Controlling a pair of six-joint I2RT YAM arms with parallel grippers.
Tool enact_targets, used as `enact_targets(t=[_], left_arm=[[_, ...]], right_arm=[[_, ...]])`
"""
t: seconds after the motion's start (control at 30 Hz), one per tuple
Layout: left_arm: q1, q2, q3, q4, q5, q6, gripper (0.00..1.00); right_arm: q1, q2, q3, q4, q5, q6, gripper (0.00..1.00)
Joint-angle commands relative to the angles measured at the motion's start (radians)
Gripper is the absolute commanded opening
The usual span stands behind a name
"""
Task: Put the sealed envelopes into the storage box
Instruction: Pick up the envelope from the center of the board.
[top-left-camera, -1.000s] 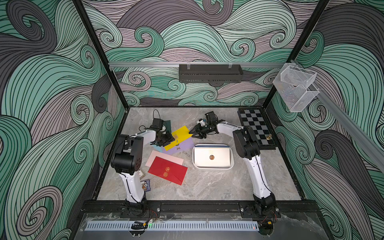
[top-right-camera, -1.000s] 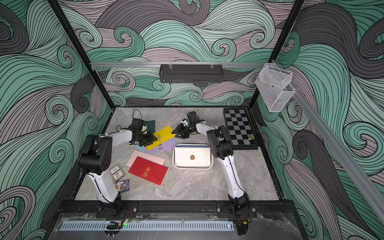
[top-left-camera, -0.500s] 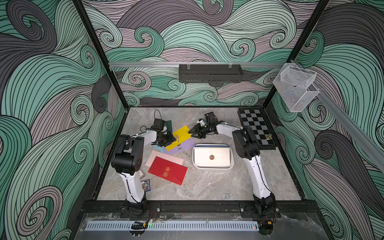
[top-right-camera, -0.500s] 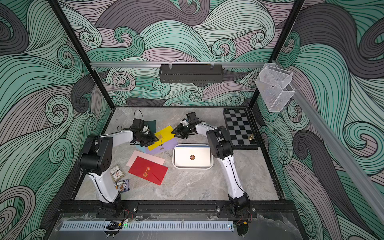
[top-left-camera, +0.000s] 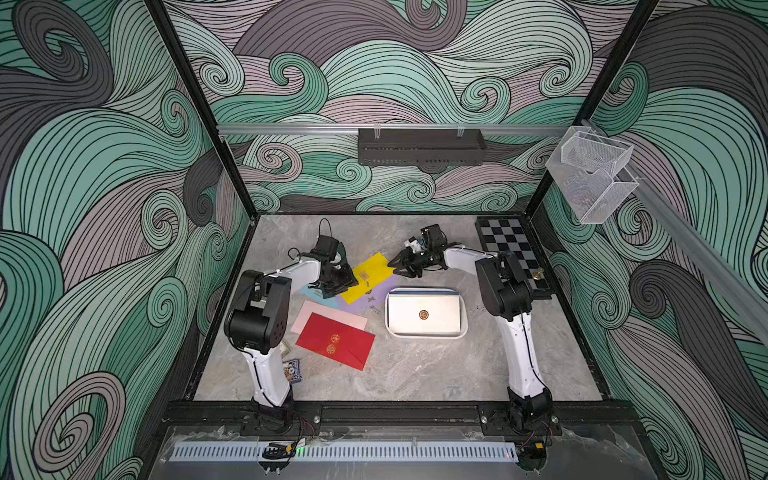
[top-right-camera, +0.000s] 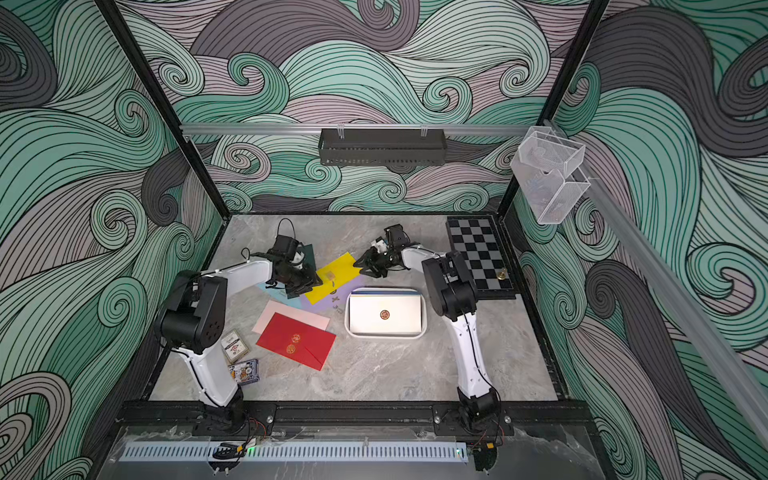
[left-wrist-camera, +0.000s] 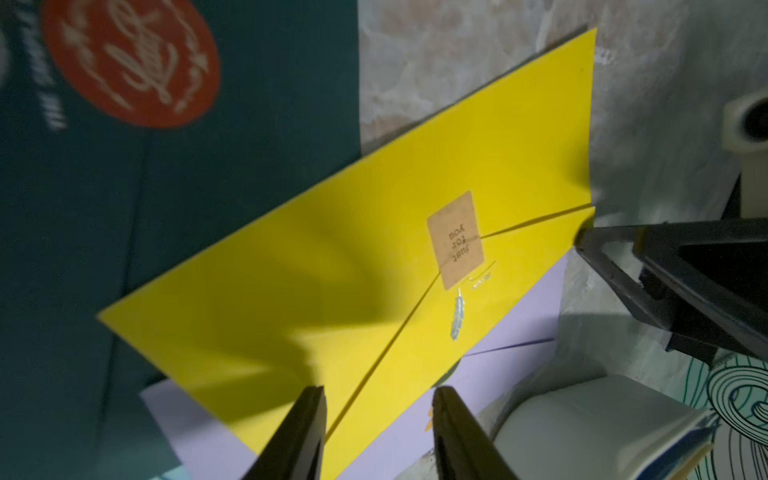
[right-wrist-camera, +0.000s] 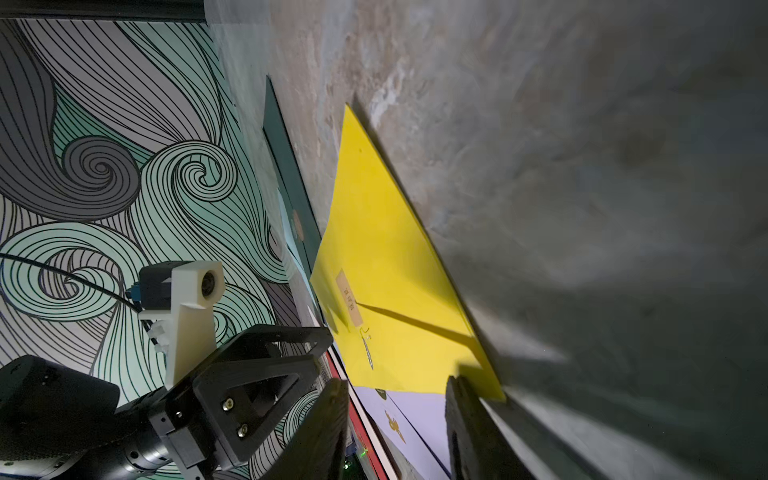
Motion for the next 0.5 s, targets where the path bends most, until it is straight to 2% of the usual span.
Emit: enact_targets(t=[0.0,0.47], left_arm=[[0.012,0.025,0.067,-0.087,-0.072,0.024,0.45],[0.013,0.151,0.074,-0.119,-0.110,0.027,0.39]], right_arm=[[-0.008,-0.049,-0.022,-0.017,0.032,-0.033,0.43],[0.006,-0.017,-0.030,-0.094,0.140,-0.058,0.44]])
